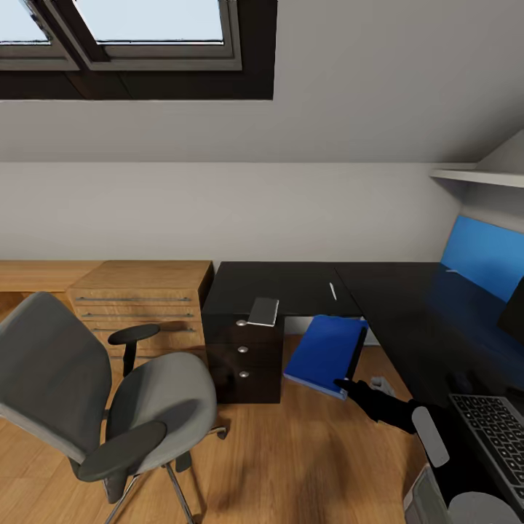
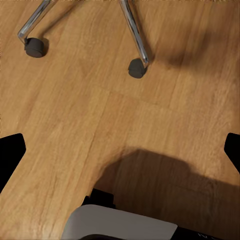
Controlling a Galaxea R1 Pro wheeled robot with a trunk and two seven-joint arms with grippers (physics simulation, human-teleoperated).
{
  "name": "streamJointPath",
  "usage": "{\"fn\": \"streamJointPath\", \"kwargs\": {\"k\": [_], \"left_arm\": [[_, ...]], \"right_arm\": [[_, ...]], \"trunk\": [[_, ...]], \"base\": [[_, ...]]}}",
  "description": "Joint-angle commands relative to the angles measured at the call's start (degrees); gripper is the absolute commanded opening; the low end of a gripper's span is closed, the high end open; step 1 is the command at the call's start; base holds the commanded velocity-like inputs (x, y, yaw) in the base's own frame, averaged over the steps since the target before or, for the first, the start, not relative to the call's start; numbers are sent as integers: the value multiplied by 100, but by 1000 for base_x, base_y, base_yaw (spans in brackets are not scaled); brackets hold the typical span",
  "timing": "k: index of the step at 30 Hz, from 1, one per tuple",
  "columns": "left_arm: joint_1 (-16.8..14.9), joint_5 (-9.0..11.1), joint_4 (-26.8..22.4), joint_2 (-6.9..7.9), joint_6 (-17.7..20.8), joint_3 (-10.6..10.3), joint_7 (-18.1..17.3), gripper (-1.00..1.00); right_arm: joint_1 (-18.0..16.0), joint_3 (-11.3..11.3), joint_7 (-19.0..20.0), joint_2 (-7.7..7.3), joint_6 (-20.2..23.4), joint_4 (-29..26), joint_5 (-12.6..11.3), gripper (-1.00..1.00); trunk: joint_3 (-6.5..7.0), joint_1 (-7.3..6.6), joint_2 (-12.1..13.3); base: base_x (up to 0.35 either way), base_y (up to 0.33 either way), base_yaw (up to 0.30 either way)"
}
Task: In the bedroom, organize the workspace by keeping the computer under the desk, ensuring the monitor is on the desk, placing the keyboard on the desk next to the monitor, placing the mouse on the desk next to the keyboard, moving the folder from the swivel chair onto the desk next to the mouse, stacking the notebook on top of the folder with the pen on top of the notebook, and positioning the swivel chair next to the desk.
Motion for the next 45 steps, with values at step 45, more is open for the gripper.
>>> {"fn": "streamJointPath", "kwargs": {"k": [45], "left_arm": [[2,54,-60,-42,-13,11,-61,100]], "right_arm": [[-1,-657,-233,-44,551,-1073,-442,-100]], "trunk": [[803,-989,1804]], "base": [[0,0,-160]]}}
